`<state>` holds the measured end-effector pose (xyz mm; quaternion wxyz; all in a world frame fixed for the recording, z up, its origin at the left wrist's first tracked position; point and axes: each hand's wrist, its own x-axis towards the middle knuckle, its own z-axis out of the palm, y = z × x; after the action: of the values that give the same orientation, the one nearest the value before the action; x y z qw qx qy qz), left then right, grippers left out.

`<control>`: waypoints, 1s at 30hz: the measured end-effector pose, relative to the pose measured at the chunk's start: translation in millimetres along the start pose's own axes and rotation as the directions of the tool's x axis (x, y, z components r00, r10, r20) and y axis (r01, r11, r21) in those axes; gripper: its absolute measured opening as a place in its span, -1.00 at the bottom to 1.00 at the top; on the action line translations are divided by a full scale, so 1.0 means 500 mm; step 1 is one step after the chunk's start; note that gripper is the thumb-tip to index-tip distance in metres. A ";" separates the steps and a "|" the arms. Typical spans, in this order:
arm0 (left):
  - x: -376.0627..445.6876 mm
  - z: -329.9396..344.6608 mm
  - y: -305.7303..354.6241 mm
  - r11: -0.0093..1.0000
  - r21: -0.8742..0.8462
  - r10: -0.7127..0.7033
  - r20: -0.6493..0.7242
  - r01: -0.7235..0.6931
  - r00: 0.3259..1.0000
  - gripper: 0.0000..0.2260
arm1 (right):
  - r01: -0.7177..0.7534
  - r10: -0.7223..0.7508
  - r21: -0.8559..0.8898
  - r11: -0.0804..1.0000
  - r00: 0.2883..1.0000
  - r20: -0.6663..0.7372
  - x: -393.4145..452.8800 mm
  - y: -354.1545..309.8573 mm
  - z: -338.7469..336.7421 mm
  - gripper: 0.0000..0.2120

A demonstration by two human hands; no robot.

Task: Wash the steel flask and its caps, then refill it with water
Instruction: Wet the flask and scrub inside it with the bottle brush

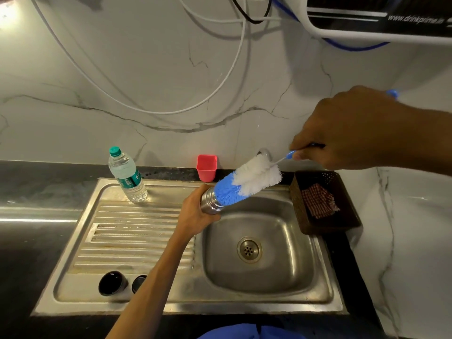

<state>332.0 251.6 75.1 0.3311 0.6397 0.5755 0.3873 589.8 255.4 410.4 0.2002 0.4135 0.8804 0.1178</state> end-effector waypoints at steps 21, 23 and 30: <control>0.012 -0.022 0.093 0.985 0.102 0.130 0.089 -0.138 0.988 -0.35 | 0.051 -0.049 -0.171 0.984 0.999 0.014 0.033 -0.122 0.116 -0.87; 0.007 -0.019 0.099 0.976 0.145 0.154 0.071 -0.163 0.985 -0.34 | 0.054 -0.046 -0.168 0.984 0.998 0.052 0.031 -0.121 0.130 -0.85; -0.022 -0.017 0.083 0.958 0.228 0.187 -0.029 -0.176 0.982 -0.32 | 0.058 -0.056 -0.020 0.998 0.995 0.085 0.046 -0.113 0.155 -0.81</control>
<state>344.0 235.7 113.9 0.2051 0.7131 0.5626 0.3646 572.9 241.0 314.6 0.2452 0.3907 0.8811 0.1043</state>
